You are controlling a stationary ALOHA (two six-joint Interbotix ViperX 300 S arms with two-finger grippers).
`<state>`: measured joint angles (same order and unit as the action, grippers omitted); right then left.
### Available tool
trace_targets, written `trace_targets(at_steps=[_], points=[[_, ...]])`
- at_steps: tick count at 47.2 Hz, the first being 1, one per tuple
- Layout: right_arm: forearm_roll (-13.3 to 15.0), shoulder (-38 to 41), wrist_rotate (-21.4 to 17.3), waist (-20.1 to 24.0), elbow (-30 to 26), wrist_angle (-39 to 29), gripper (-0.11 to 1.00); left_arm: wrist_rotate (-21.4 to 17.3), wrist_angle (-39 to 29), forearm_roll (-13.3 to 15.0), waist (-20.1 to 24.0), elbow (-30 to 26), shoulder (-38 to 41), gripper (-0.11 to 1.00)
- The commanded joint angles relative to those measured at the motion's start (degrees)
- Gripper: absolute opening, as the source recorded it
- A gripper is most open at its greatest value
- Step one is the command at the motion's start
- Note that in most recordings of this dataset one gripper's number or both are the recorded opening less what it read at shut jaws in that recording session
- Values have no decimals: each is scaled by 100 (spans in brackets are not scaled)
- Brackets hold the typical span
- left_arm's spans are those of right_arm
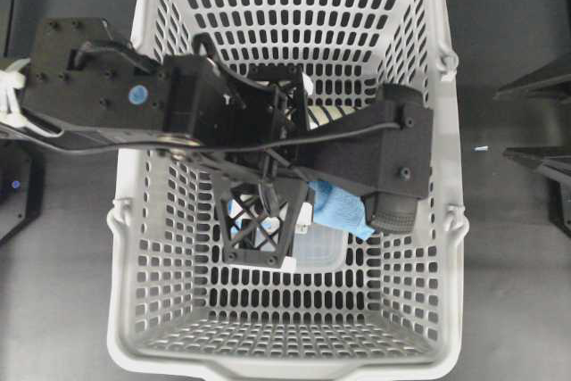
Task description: Pick up the blue cloth from the shopping basket with the left arm.
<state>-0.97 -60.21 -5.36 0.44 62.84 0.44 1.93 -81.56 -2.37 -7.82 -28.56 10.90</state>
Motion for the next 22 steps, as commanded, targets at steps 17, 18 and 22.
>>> trace_targets(at_steps=[17,18,22], points=[[-18,-62,-9,-9,-9,26,74,9,747,-26,35,642,-659,16],[-18,-62,-9,-9,0,26,74,18,791,-26,35,677,-686,16],[-18,-62,-9,-9,35,26,74,44,993,-26,35,756,-712,16]])
